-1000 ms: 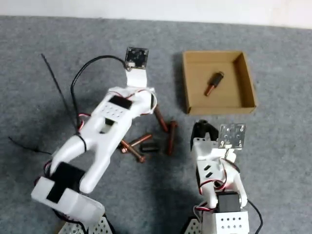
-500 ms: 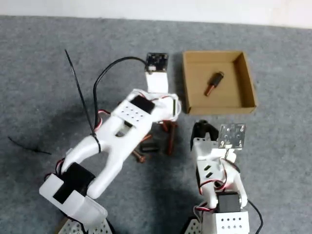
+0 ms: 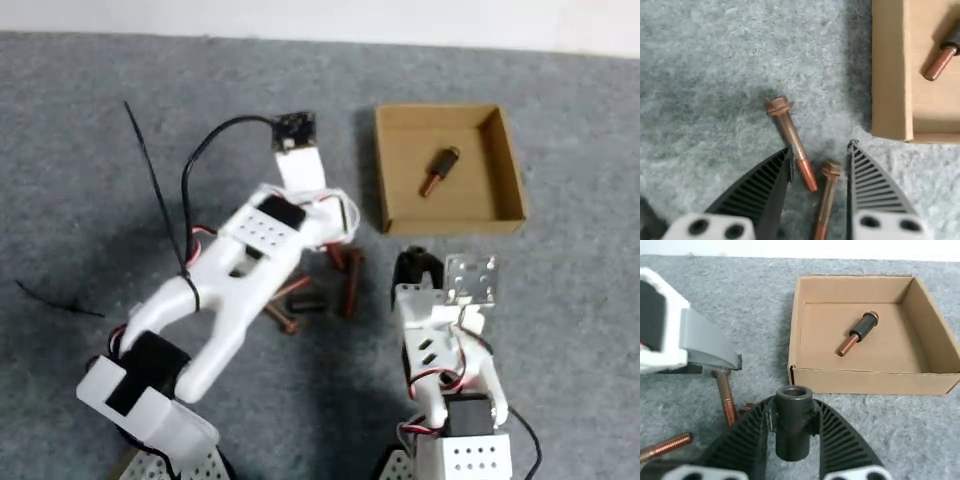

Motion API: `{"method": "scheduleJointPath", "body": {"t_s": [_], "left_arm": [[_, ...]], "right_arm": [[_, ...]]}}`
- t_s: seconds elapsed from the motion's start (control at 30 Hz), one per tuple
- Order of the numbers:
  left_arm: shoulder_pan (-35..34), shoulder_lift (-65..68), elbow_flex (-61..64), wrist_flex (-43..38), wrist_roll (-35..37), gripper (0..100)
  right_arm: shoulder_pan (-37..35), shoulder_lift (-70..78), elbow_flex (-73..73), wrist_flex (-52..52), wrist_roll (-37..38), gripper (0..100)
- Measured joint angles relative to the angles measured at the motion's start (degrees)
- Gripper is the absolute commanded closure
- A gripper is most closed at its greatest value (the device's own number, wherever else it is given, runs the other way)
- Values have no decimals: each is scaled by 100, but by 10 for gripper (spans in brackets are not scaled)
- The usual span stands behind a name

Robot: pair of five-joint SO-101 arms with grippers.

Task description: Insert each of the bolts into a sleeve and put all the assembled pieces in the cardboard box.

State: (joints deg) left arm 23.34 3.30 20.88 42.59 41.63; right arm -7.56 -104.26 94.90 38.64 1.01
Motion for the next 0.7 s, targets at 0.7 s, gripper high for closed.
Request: {"method": "scheduleJointPath", "body": {"t_s": [0.7], "left_arm": [[-149, 2435, -2066, 1477, 299, 831]], "right_arm": [[0, 0, 0, 0, 9, 995]]}}
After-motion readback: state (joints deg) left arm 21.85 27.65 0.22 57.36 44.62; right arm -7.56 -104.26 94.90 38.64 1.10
